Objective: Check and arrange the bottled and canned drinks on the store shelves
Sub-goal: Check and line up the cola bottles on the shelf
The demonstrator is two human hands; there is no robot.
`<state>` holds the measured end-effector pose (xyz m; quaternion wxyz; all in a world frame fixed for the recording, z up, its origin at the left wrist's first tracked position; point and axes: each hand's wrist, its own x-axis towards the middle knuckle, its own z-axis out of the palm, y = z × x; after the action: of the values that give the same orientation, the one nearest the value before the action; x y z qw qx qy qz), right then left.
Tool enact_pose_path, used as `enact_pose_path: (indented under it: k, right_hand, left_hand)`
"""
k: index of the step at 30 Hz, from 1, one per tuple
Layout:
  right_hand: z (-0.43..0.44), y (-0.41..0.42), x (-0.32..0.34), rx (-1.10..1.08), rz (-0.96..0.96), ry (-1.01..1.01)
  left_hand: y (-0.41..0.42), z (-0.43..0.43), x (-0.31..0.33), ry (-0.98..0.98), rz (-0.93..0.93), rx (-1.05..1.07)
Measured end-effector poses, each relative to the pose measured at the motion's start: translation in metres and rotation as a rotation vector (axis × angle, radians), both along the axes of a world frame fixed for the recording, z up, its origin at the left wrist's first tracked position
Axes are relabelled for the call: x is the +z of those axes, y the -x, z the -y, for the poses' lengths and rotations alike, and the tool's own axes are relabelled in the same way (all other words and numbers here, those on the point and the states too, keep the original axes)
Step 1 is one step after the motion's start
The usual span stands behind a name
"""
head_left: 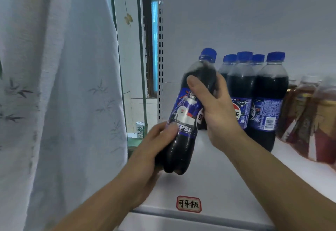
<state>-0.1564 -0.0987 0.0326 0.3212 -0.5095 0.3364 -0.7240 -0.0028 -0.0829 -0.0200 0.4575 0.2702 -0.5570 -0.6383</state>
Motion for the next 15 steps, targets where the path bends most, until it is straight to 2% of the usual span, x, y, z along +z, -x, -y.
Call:
enact_pose_path:
  k: [3,6,9,13,15]
  right_hand:
    - [0.0,0.0,-0.002,-0.001,-0.085,0.007]
    - [0.002,0.002,0.0,0.134,-0.032,-0.105]
    - [0.002,0.005,0.0,0.121,-0.039,-0.087]
    - [0.0,0.005,0.002,0.008,-0.063,-0.007]
    - [-0.002,0.004,0.003,0.02,-0.101,-0.006]
  left_hand:
    - [0.002,-0.002,0.001,0.032,0.055,0.02]
    - [-0.001,0.002,0.006,-0.086,-0.042,-0.007]
    - [-0.003,0.002,0.014,-0.159,-0.079,-0.099]
    - [0.004,0.001,0.02,0.028,0.014,0.022]
    - [0.008,0.0,0.02,0.092,0.085,0.081]
